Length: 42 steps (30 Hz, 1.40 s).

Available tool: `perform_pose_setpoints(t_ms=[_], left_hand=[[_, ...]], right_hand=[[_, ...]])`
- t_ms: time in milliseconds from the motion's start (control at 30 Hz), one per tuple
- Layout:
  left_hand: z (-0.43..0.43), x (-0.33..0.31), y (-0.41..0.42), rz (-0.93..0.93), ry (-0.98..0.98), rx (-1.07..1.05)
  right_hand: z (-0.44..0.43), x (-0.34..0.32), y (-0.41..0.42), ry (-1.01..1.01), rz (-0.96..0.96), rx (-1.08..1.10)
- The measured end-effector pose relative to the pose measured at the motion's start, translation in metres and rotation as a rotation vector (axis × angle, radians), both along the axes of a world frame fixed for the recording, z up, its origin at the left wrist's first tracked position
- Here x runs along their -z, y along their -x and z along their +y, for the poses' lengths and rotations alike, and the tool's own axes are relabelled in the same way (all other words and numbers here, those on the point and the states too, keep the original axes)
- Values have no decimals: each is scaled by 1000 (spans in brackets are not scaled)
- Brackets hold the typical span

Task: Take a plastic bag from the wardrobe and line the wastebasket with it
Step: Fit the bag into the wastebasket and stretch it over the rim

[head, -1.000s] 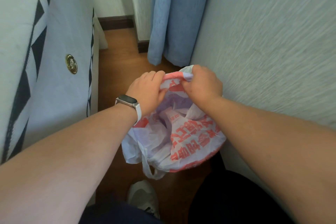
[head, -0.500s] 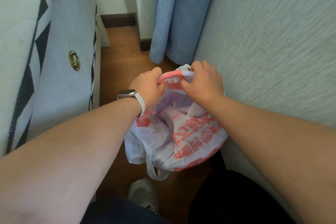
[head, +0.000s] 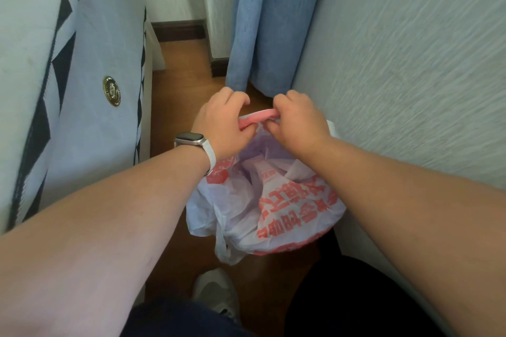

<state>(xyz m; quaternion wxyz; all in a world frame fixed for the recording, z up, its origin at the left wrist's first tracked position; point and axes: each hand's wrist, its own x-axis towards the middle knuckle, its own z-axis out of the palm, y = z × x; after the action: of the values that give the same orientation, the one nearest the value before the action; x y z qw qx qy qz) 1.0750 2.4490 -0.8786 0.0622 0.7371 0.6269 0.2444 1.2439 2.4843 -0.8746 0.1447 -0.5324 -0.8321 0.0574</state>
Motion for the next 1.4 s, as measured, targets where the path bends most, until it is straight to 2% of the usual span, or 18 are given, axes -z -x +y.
perform_pose_setpoints(t_ms=[67,167,300,633,900,1067,1200,1300,1400], left_hand=[[-1,-2,-1,106,-105,53],[-3,-5,-4,197,-163,100],[-10,1,-10,231,-101,147],[-3,8,-9,36,131,43],[3,4,-10,3,233,-11],[2,2,-4,16,299,-48],[-1,-3,-1,-37,341,-81],[-1,-6,-1,-34,365,-63],[0,-2,0,-34,334,-29]], right_hand=[[3,1,-7,27,-7,99],[4,4,-22,58,9,263],[0,7,-33,101,9,377],[-7,-1,-21,187,-24,334],[-4,-4,-23,276,-43,348],[-3,-8,-17,270,-61,293],[-9,-14,-2,-9,-143,69],[-4,-24,15,2,-101,-159],[-5,-22,18,45,-95,-267]])
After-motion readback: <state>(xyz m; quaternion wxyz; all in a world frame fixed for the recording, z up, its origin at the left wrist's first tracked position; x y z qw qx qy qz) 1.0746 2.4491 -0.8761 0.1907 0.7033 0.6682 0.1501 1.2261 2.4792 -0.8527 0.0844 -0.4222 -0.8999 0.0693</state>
